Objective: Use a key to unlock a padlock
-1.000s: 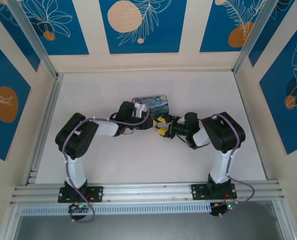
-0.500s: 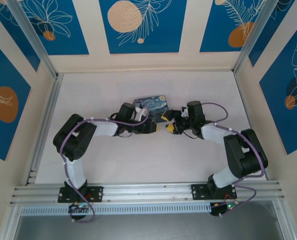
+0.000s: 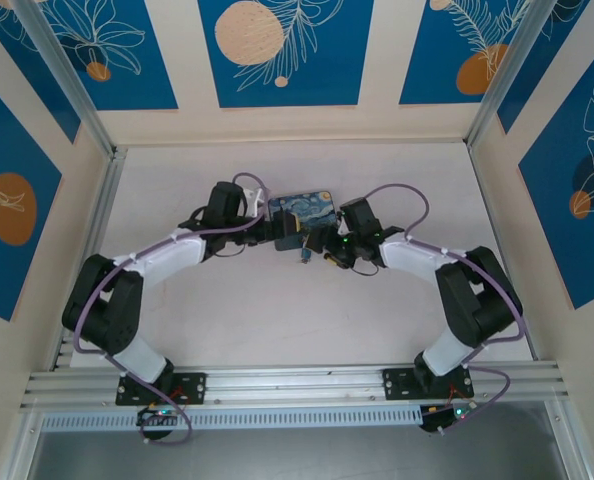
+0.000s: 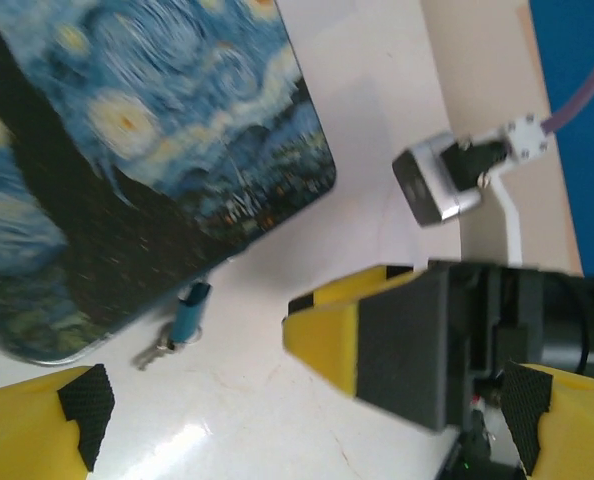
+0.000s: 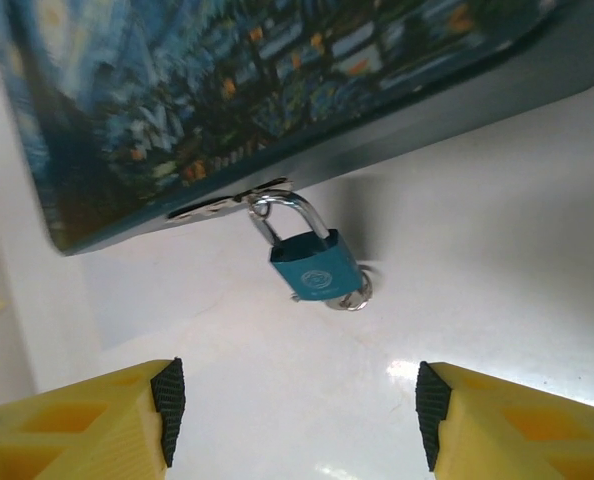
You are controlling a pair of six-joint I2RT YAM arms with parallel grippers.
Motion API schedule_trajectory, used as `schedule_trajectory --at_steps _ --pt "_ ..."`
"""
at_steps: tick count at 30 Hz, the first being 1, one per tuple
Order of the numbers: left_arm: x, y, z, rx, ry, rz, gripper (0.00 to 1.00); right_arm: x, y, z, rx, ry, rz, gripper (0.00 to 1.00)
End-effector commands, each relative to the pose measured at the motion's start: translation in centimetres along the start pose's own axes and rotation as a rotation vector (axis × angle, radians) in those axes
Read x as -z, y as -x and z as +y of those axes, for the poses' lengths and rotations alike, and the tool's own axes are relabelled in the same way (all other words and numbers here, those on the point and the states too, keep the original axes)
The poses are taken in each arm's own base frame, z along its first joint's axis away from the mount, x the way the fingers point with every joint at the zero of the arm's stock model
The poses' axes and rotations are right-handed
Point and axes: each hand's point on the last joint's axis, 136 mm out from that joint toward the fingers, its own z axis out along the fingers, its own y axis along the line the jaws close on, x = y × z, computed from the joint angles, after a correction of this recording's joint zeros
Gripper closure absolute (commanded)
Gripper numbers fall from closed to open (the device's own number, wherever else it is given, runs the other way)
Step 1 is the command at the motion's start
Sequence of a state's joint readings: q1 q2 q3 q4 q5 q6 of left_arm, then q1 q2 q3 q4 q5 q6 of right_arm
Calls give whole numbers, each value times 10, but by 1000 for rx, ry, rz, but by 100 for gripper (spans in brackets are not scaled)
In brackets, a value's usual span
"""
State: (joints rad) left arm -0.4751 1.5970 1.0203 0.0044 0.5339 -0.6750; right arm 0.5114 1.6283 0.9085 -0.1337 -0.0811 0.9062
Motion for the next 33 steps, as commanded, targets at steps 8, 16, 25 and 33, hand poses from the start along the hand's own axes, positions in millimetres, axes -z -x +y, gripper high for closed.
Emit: schedule_trajectory --at_steps 8,16,25,33 --pt "-4 40 34 86 178 -32 0 -34 2 -15 117 -360 -16 36" --pt "-17 31 50 105 197 13 0 -48 5 -22 156 -498 -5 55" --pt "-23 23 59 101 215 45 0 -45 6 -19 184 -441 13 91" --pt "-30 4 84 88 305 115 0 -41 6 -14 176 -265 50 96"
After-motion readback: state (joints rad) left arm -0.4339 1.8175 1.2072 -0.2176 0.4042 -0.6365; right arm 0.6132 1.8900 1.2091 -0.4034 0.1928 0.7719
